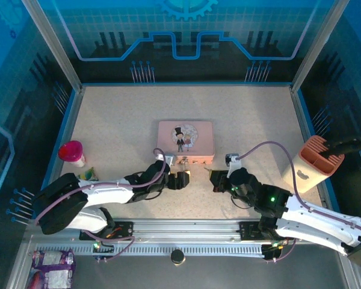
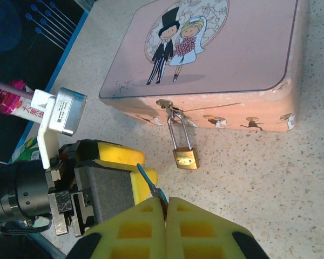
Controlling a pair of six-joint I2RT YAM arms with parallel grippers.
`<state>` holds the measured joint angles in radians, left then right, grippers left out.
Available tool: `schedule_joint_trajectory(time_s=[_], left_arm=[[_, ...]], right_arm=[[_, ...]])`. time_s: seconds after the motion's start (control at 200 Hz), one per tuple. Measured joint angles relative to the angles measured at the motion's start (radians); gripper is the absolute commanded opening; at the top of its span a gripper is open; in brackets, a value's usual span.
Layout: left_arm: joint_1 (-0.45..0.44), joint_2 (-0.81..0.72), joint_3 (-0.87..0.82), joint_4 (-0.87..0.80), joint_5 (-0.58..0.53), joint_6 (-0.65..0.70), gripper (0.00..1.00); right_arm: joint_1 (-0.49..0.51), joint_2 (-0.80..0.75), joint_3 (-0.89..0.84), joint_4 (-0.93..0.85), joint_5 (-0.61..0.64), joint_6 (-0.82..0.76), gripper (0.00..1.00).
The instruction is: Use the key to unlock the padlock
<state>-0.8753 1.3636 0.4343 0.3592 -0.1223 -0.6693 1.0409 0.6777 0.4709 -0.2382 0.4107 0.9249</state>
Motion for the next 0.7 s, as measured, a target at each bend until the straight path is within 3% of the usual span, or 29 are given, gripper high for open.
schedule_joint_trajectory(time_s=[0.25,0.51,0.7], left_arm=[[0.003,0.133,0.007,0.209,0.008,0.015,0.66],[0.011,0.244,0.037,0.253,-0.01,0.014,0.65],[0.017,0.297,0.086,0.26,-0.015,0.016,0.57]], right_arm=[[0.0,0.022,0.0,0.039,-0.021,0.01,0.0],[0.0,-0.008,-0.001,0.049,-0.026,0.023,0.0],[0.0,-0.01,-0.012,0.052,-0.026,0.029,0.0]])
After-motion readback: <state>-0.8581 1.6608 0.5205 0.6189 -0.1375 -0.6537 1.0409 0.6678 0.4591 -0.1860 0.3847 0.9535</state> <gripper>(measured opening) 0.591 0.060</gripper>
